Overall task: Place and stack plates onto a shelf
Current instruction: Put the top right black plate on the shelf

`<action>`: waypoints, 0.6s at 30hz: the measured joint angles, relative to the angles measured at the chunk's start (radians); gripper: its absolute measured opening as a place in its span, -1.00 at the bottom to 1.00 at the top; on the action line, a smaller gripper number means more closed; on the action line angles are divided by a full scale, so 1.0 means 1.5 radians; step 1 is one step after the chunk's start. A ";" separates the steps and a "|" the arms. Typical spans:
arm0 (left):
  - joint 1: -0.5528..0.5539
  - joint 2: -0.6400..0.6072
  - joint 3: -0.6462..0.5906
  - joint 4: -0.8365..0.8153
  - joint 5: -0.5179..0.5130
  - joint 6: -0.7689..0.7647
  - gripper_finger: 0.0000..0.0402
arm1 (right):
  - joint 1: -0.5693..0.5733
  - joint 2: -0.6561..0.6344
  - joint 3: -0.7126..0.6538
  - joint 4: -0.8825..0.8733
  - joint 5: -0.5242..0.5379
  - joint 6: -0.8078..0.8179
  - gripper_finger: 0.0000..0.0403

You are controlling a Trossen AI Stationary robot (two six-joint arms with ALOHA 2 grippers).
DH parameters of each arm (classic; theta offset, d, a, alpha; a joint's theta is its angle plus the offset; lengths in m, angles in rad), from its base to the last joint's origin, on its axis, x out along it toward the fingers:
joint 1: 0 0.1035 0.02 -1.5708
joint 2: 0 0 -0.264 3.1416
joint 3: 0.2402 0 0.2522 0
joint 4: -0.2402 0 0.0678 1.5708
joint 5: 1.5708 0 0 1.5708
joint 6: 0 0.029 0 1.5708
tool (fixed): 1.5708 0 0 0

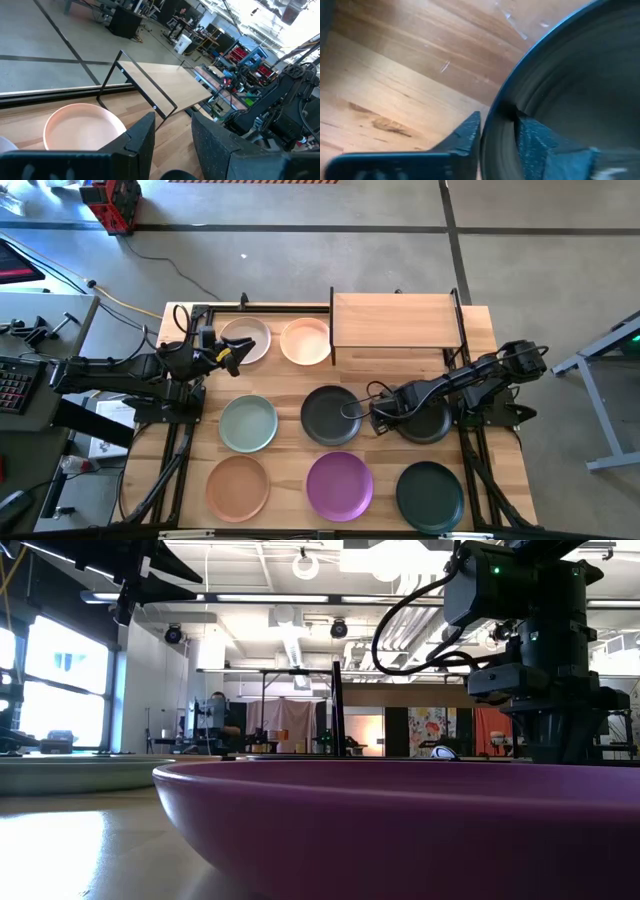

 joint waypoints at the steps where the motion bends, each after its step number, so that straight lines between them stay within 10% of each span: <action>1: 0.000 0.000 0.000 0.000 0.000 0.000 -0.42 | 0.000 0.000 0.000 0.000 -0.003 -0.001 -0.70; 18: 0.000 0.001 0.000 0.000 -0.001 0.000 -0.42 | 0.000 -0.003 0.118 -0.098 -0.032 -0.125 -0.99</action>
